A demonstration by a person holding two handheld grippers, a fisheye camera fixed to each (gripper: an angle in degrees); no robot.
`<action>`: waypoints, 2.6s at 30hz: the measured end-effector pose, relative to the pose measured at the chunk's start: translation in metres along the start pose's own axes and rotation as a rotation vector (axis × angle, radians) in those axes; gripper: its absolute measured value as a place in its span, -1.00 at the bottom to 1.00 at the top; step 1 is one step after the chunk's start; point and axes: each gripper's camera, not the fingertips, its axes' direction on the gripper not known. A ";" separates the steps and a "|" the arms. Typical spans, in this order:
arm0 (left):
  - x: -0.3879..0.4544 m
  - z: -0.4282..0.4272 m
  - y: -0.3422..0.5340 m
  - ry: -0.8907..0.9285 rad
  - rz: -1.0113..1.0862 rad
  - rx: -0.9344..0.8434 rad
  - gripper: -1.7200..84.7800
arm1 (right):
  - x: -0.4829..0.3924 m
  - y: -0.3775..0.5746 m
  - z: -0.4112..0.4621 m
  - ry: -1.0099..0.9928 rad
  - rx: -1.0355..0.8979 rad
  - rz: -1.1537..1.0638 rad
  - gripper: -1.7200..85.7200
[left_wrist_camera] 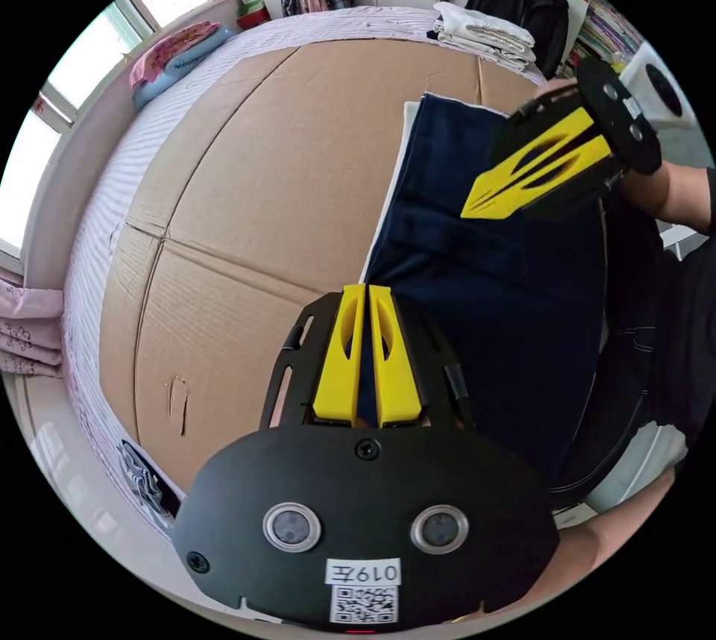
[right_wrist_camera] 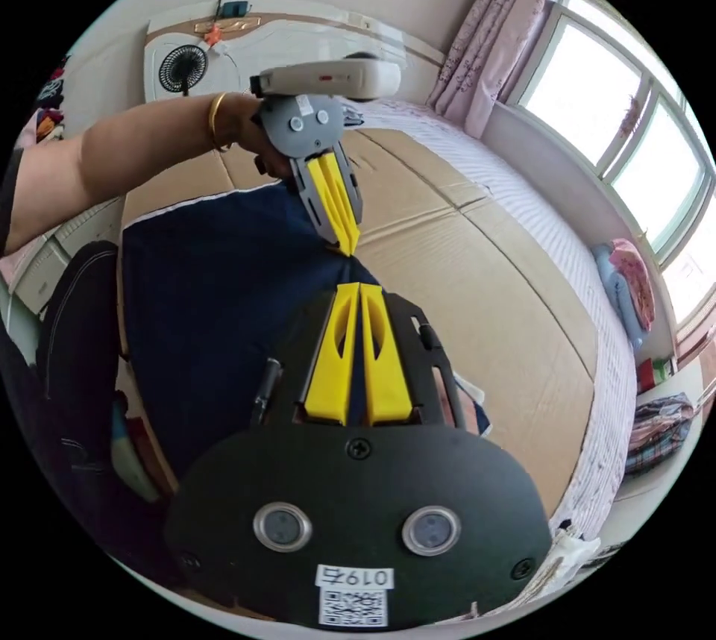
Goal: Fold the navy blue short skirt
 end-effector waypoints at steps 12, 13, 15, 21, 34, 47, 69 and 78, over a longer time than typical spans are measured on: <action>0.049 -0.023 0.003 -0.128 -0.058 0.019 -0.93 | 0.101 -0.063 0.066 -0.262 -0.161 -0.251 -0.81; 0.052 -0.024 0.004 -0.137 -0.066 0.022 -0.93 | 0.108 -0.067 0.069 -0.290 -0.163 -0.249 -0.82; 0.061 -0.028 0.006 -0.159 -0.104 0.033 -0.93 | 0.120 -0.073 0.072 -0.345 -0.170 -0.240 -0.84; 0.079 -0.037 0.001 -0.188 -0.079 -0.010 -0.94 | 0.157 -0.093 0.085 -0.440 -0.203 -0.216 -0.79; 0.099 -0.050 0.009 -0.183 -0.081 -0.024 -0.94 | 0.197 -0.130 0.084 -0.429 -0.210 -0.251 -0.92; 0.107 -0.059 0.040 -0.190 -0.112 0.002 -0.94 | 0.215 -0.156 0.106 -0.402 -0.249 -0.233 -0.97; 0.082 -0.084 0.207 -0.298 -0.396 0.175 -0.94 | 0.161 -0.191 0.159 -0.282 -0.346 -0.209 -0.91; 0.073 -0.084 0.375 -0.214 -0.758 0.251 -0.93 | 0.117 -0.194 0.185 -0.220 -0.369 -0.234 -0.92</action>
